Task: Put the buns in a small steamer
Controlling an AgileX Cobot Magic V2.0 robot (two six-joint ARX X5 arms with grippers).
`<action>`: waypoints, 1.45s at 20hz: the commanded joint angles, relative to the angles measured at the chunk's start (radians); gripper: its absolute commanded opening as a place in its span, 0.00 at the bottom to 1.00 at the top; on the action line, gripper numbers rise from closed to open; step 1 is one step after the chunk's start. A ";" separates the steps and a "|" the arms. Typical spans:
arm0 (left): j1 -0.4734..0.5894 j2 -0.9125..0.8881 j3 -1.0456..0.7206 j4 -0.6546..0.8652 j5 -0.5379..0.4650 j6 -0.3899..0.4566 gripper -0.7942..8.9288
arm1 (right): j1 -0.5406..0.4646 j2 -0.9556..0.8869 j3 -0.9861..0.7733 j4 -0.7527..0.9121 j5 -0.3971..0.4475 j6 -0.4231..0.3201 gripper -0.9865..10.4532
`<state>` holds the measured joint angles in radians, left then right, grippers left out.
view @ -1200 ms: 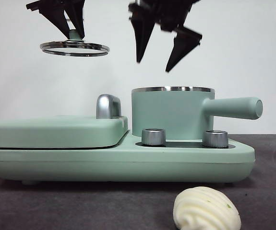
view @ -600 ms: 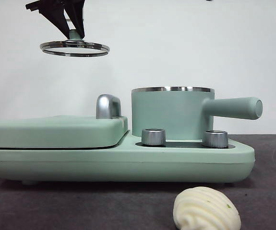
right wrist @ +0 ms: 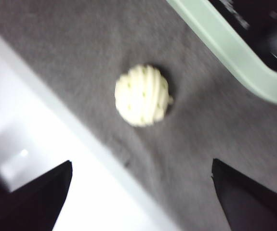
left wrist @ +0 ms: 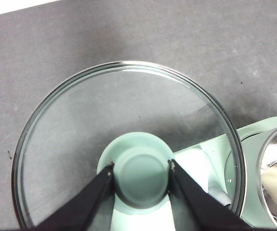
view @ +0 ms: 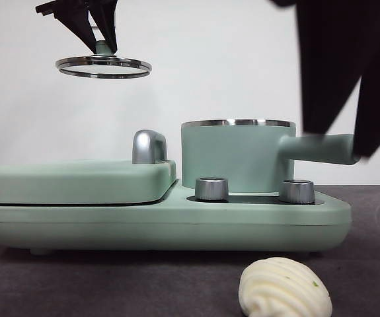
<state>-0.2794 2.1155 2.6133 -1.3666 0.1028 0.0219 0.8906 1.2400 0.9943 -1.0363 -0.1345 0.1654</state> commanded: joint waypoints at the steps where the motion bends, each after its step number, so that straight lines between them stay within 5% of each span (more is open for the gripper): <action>1: -0.004 -0.010 0.044 0.016 0.002 -0.009 0.14 | 0.020 0.029 -0.069 0.130 -0.005 0.026 0.49; 8: -0.004 -0.010 0.044 0.013 0.002 -0.011 0.14 | 0.021 0.139 -0.157 0.303 -0.023 0.036 0.48; 18: -0.004 -0.010 0.044 0.013 0.002 -0.011 0.14 | 0.022 0.243 -0.148 0.370 -0.023 0.038 0.23; 25: -0.004 -0.010 0.044 0.013 0.002 -0.011 0.14 | 0.003 0.243 0.156 0.039 -0.019 0.028 0.23; 29: -0.004 -0.010 0.044 0.013 0.002 -0.011 0.14 | -0.068 0.264 0.450 -0.186 0.087 0.000 0.23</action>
<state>-0.2790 2.1155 2.6133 -1.3693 0.1028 0.0128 0.8116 1.4841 1.4288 -1.2282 -0.0498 0.1791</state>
